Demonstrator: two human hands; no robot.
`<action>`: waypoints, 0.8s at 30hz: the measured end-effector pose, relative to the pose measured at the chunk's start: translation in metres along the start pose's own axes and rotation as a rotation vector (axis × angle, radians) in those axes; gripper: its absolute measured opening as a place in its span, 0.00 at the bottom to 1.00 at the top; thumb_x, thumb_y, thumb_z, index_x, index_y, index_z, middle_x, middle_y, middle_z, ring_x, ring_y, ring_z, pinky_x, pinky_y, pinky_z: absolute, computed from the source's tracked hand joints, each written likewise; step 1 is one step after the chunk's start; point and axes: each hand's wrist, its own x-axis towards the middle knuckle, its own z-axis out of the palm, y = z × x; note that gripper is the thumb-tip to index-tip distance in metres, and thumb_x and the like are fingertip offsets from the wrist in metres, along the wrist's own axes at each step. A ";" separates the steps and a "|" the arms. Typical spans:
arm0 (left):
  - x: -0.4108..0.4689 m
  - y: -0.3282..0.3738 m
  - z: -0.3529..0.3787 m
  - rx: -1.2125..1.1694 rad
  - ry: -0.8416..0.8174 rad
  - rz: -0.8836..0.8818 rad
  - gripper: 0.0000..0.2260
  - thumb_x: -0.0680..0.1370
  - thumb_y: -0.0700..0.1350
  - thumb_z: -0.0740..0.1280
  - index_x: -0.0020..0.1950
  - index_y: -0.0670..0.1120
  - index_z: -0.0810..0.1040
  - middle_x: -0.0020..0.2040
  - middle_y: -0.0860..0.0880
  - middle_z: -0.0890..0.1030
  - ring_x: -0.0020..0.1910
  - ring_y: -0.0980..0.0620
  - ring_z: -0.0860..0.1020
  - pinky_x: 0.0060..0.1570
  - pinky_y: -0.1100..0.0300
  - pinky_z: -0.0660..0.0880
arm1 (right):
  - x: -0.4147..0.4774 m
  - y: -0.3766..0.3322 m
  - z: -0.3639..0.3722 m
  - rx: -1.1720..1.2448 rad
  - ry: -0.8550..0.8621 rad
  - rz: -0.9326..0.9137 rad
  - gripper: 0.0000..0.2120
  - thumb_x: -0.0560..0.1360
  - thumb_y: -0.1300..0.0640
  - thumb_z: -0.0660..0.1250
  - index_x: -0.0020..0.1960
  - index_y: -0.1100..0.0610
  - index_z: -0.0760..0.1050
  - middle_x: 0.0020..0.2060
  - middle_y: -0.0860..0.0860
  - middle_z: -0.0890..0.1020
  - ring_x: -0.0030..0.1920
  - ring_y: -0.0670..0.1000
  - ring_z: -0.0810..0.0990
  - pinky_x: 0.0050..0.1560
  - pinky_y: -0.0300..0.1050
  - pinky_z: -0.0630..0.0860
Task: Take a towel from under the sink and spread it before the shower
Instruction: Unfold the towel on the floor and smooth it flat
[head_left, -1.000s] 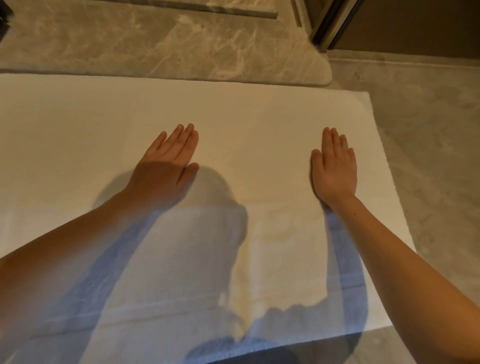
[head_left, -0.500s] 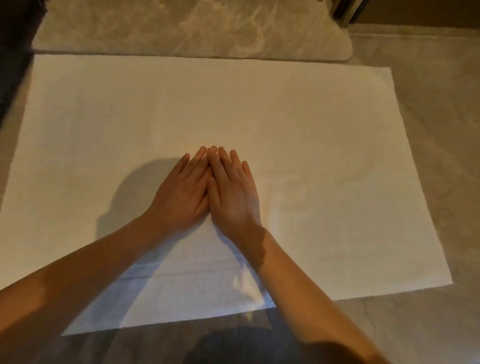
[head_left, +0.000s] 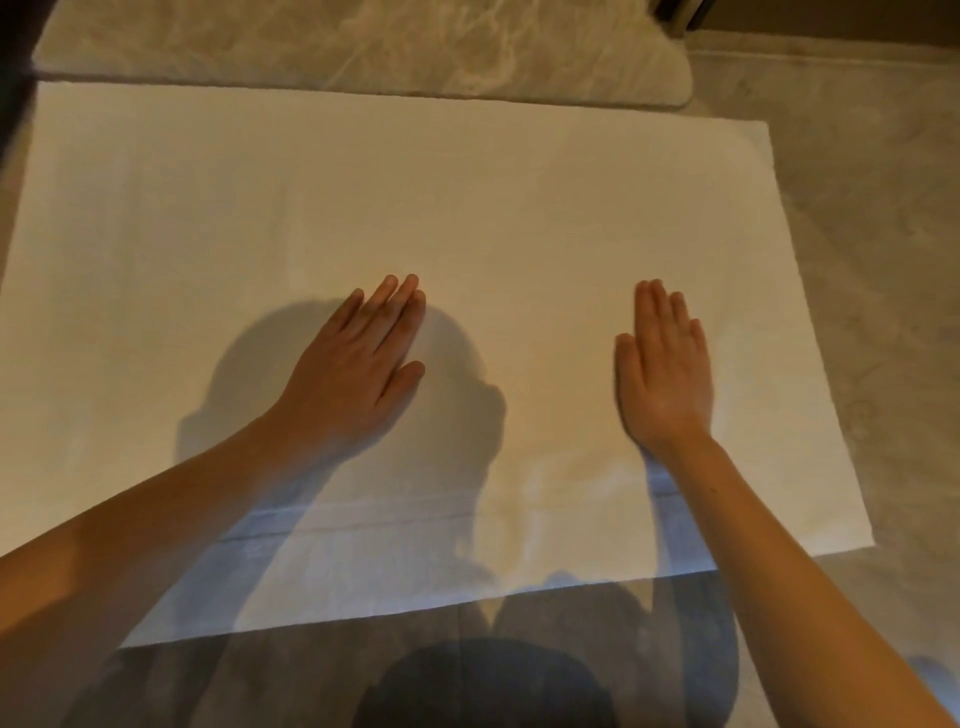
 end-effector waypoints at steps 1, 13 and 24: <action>-0.001 0.002 -0.002 -0.005 -0.008 -0.008 0.28 0.82 0.53 0.46 0.79 0.42 0.51 0.80 0.44 0.52 0.79 0.48 0.49 0.77 0.51 0.46 | -0.002 0.005 -0.002 0.006 -0.004 0.007 0.29 0.81 0.49 0.43 0.80 0.57 0.49 0.79 0.53 0.53 0.79 0.53 0.49 0.77 0.50 0.45; -0.057 0.072 -0.003 -0.078 -0.038 0.169 0.25 0.82 0.49 0.50 0.75 0.35 0.62 0.76 0.37 0.61 0.77 0.40 0.58 0.75 0.43 0.57 | -0.100 -0.140 0.018 0.364 -0.037 -0.199 0.24 0.83 0.55 0.50 0.78 0.60 0.57 0.77 0.56 0.60 0.78 0.54 0.53 0.78 0.52 0.50; -0.060 0.064 0.008 -0.058 0.012 0.178 0.28 0.83 0.52 0.49 0.78 0.37 0.54 0.79 0.38 0.54 0.79 0.43 0.52 0.76 0.44 0.54 | -0.109 -0.078 0.033 0.036 -0.034 -0.094 0.28 0.82 0.47 0.45 0.80 0.53 0.46 0.80 0.50 0.50 0.79 0.50 0.45 0.78 0.48 0.42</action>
